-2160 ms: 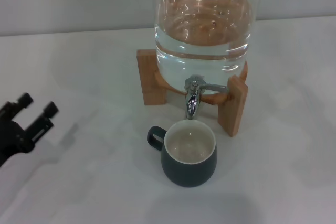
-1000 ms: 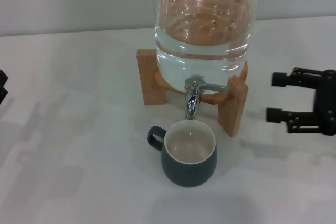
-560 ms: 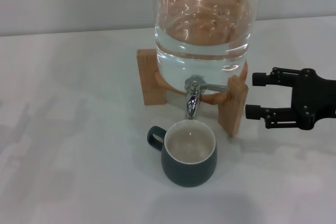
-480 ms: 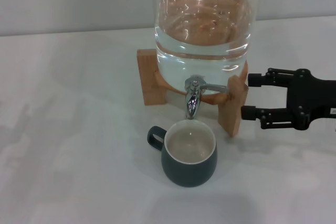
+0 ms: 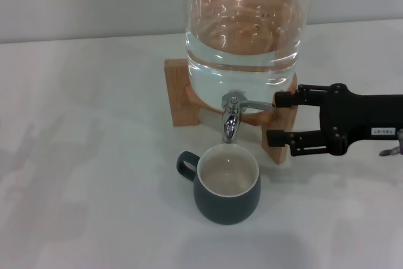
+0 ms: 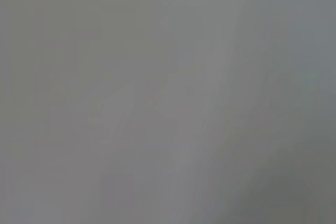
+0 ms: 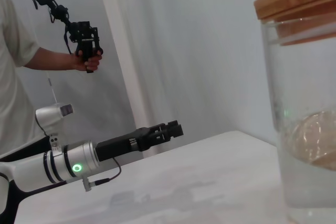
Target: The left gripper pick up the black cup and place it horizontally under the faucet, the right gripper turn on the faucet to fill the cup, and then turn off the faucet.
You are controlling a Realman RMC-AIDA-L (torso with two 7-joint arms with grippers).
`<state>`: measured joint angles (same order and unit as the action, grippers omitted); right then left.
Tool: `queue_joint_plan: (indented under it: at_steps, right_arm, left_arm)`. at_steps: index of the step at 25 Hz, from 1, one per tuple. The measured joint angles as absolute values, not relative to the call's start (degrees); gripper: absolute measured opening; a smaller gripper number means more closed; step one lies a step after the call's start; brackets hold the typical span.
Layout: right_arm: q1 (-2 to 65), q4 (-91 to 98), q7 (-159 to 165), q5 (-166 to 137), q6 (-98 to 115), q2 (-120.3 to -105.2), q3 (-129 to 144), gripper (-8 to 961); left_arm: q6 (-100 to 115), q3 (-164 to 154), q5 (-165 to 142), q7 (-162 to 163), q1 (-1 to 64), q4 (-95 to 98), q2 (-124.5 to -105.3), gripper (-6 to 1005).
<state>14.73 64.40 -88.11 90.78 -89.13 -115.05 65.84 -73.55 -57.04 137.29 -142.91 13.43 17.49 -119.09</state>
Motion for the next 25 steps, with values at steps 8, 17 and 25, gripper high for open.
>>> queue_joint_plan:
  at_steps: [8, 17, 25]
  right_arm:
    - [15.6, 64.3, -87.8, 90.3, -88.7, -115.05, 67.0, 826]
    - [15.7, 65.2, -87.5, 90.5, -89.1, -115.04, 69.8, 826]
    - [15.7, 65.4, -87.4, 90.8, -89.2, -115.05, 70.8, 826]
  left_arm:
    - [-73.5, -57.0, 137.3, -142.9, 13.5, 17.6, -119.09, 698]
    - [-73.0, -57.0, 137.3, -142.9, 13.5, 17.8, -119.04, 698]
    - [-73.0, -57.0, 137.2, -142.9, 13.1, 17.7, -119.00, 698]
